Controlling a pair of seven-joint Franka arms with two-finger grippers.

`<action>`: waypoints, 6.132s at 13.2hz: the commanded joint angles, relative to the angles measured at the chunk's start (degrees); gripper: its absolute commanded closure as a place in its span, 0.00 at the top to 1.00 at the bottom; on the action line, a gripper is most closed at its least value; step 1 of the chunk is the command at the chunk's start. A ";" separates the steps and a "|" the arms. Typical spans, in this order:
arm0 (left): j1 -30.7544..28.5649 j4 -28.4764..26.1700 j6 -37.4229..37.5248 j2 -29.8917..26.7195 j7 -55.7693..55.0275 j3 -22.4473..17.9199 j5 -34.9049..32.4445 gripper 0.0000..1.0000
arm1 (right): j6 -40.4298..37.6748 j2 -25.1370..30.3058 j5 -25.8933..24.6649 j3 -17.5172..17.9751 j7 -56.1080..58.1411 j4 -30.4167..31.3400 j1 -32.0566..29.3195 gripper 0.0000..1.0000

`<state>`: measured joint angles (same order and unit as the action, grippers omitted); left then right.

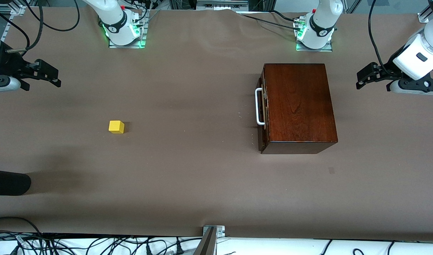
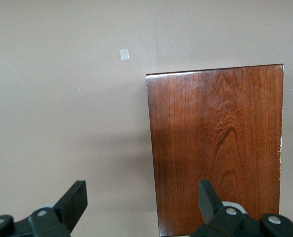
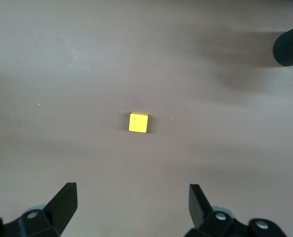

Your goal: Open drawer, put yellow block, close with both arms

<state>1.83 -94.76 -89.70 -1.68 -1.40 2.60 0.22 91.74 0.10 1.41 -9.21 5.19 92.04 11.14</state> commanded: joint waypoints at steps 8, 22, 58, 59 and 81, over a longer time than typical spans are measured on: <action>-0.16 1.42 1.28 1.24 1.14 0.12 -1.10 1.00 | -1.04 -0.45 0.35 0.60 -0.18 -1.51 -0.33 1.00; 10.71 6.61 8.32 7.39 -1.91 1.97 -1.01 1.00 | -1.04 -0.54 0.35 0.42 -0.18 -1.51 -0.42 1.00; 38.68 -0.34 -26.39 33.50 -47.47 2.32 -11.74 1.00 | -1.04 -0.54 0.35 0.34 -0.18 -1.51 -0.51 1.00; 39.30 -0.25 -27.88 33.68 -47.64 2.32 -11.48 1.00 | -1.04 -0.54 0.35 0.34 -0.18 -1.51 -0.51 1.00; 36.68 15.64 -6.84 27.36 -40.72 2.06 -3.65 1.00 | -0.86 -0.62 0.26 0.25 0.88 -1.60 -0.68 1.00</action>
<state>40.90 -82.39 -103.94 28.52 -47.09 4.95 -3.84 91.78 -0.05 1.43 -9.17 5.21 91.98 11.12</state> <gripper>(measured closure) 0.000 0.000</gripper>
